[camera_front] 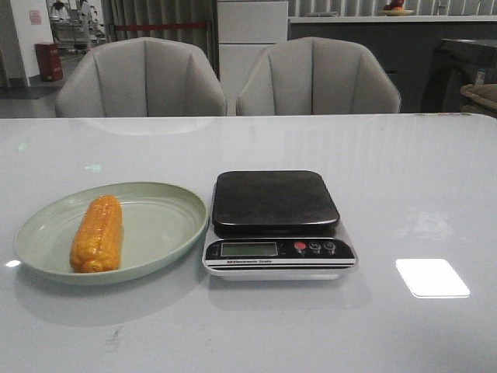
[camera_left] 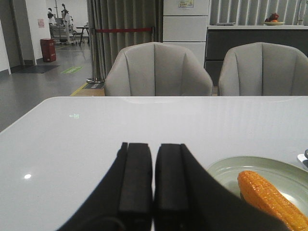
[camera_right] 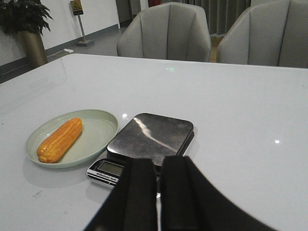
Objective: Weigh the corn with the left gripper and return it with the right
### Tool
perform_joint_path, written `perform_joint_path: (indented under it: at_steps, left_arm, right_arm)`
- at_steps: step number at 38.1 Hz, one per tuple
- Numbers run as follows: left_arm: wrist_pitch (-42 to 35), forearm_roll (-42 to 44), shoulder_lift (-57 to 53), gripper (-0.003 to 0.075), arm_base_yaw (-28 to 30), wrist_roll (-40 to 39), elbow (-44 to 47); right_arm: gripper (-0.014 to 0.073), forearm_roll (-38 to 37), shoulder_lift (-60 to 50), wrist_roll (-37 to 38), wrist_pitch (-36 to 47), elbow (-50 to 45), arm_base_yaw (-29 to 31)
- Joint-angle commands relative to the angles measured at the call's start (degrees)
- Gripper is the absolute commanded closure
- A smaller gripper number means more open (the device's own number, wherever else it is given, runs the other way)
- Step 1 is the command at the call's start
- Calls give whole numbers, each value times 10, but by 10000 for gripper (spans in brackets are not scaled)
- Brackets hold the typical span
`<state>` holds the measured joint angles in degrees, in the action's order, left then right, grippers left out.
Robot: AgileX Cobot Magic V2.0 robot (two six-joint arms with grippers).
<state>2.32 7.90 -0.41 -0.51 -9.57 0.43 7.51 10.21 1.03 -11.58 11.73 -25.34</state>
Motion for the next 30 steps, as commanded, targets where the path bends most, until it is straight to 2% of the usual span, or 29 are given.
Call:
perform_joint_path:
  at_steps: [1, 16, 26, 30]
  left_arm:
    - [-48, -6, -12, 607, 1, -4, 17]
    - [-48, -6, -12, 607, 1, -4, 17]
    - [-48, -6, -12, 607, 1, -4, 17]
    - [-48, -6, -12, 607, 1, -4, 17]
  right_arm:
    - [400, -7, 6, -7, 44, 16, 3]
    - [400, -7, 6, -7, 44, 16, 3]
    - [440, -30, 6, -7, 48, 14, 4]
    - [440, -30, 6, -7, 48, 5, 24]
